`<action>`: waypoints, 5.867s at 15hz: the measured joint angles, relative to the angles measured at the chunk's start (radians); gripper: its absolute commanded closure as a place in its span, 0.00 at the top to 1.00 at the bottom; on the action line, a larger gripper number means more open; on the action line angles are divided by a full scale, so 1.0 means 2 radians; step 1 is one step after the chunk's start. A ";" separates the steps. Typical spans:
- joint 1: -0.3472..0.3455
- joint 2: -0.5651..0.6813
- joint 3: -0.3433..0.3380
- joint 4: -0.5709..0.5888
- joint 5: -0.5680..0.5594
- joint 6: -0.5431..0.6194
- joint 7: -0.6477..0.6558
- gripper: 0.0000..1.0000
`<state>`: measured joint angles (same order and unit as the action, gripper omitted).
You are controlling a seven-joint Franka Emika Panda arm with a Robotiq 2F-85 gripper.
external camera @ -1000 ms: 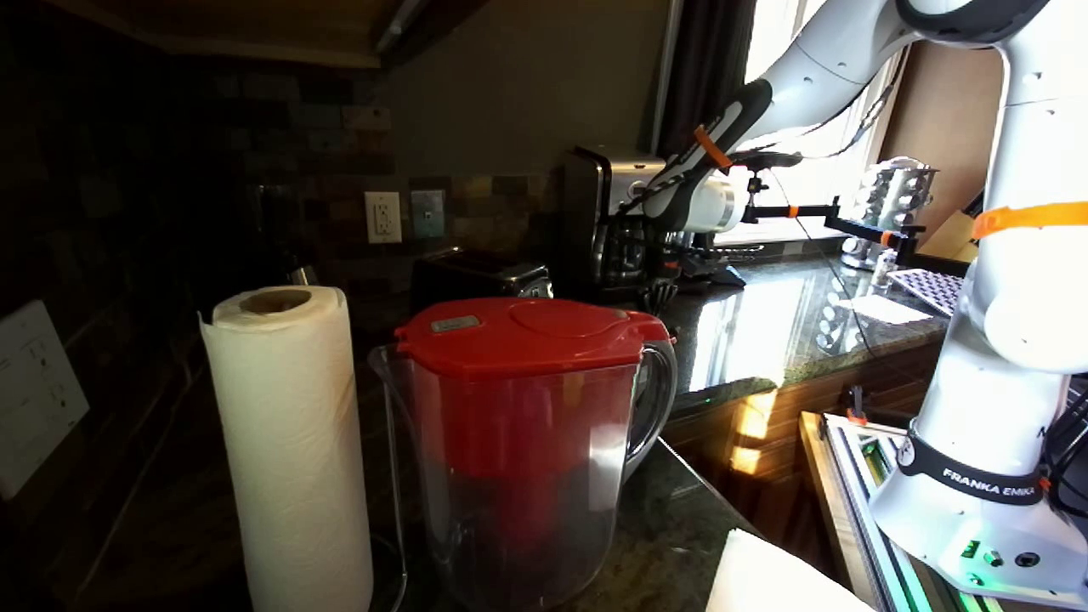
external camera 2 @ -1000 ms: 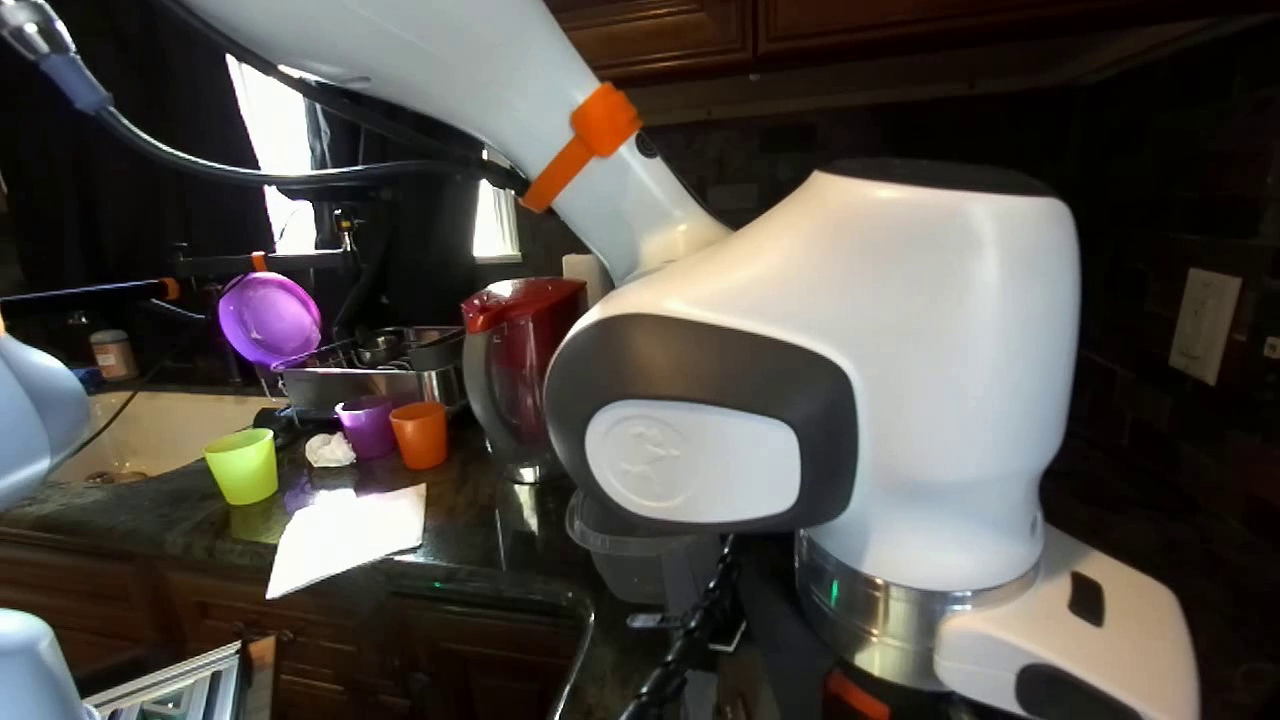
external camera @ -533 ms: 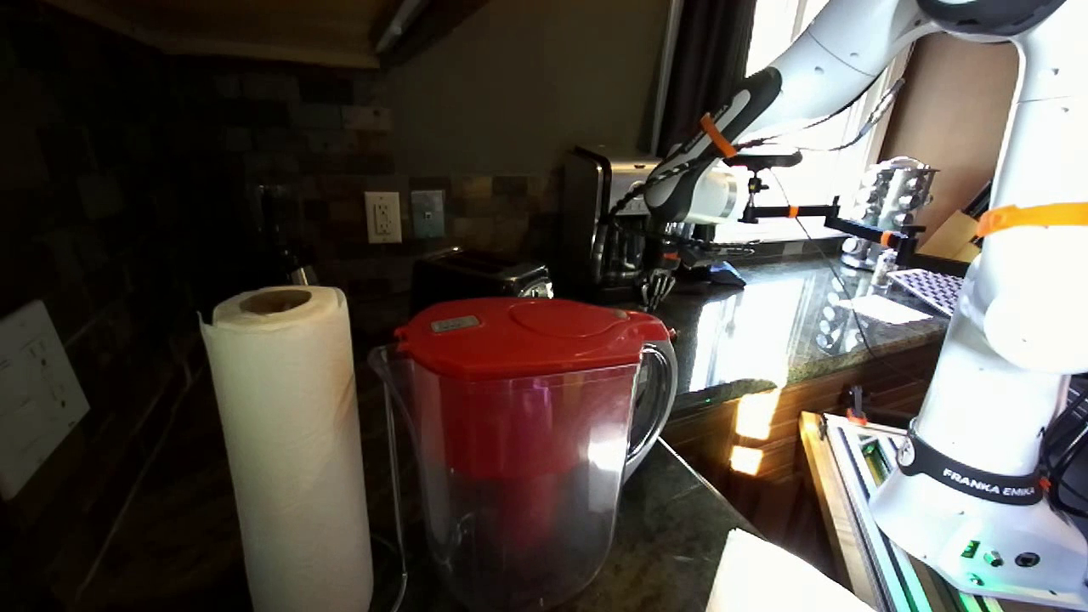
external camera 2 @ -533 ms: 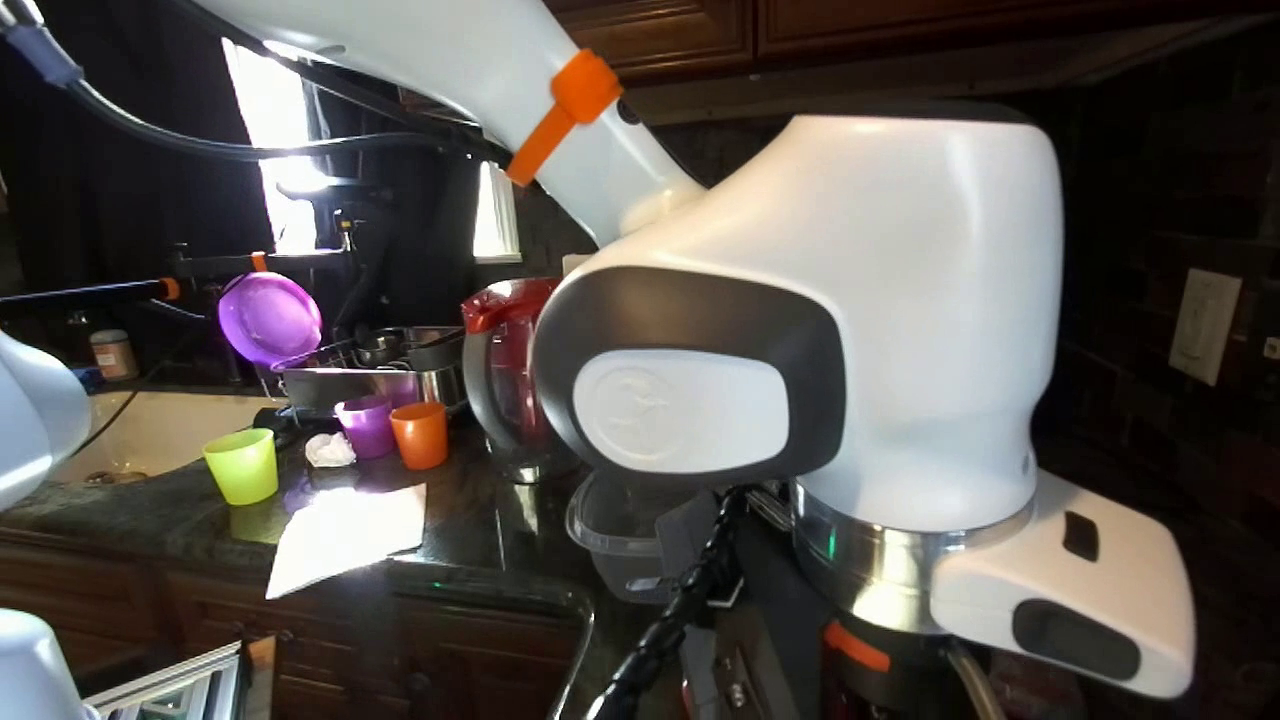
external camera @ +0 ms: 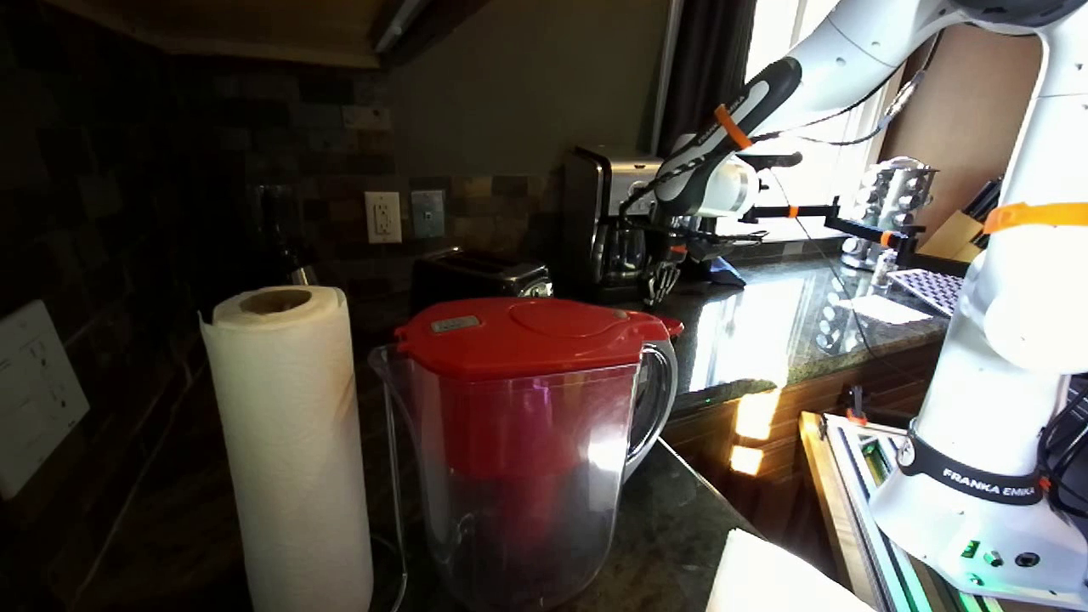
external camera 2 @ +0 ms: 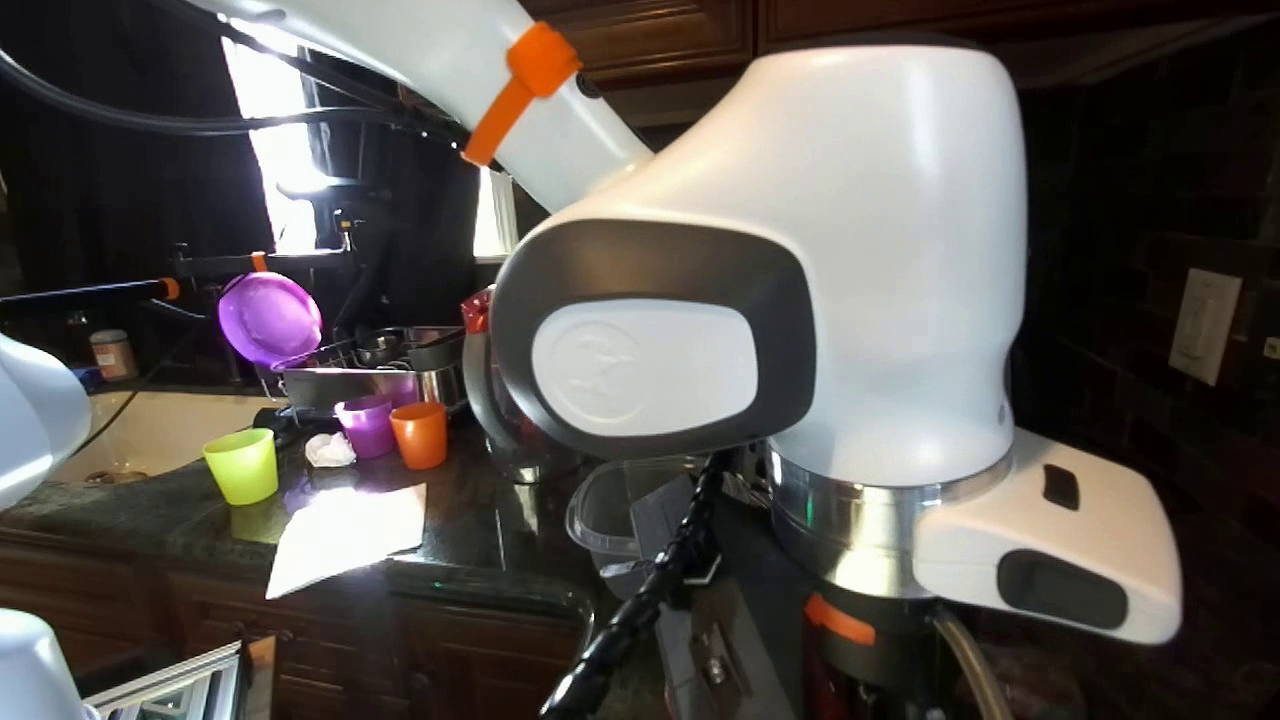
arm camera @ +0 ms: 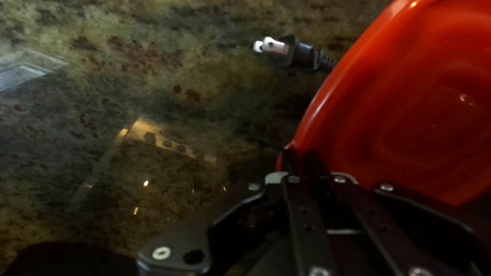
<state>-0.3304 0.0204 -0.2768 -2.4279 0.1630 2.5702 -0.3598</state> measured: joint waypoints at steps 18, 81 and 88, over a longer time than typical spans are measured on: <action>0.024 -0.153 -0.009 -0.075 -0.047 -0.001 -0.006 0.02; 0.079 0.012 -0.004 -0.029 0.012 -0.001 -0.347 1.00; 0.055 0.043 0.015 -0.013 0.040 -0.001 -0.363 0.71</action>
<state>-0.2202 0.1062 -0.2470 -2.4535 0.2420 2.5684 -1.0863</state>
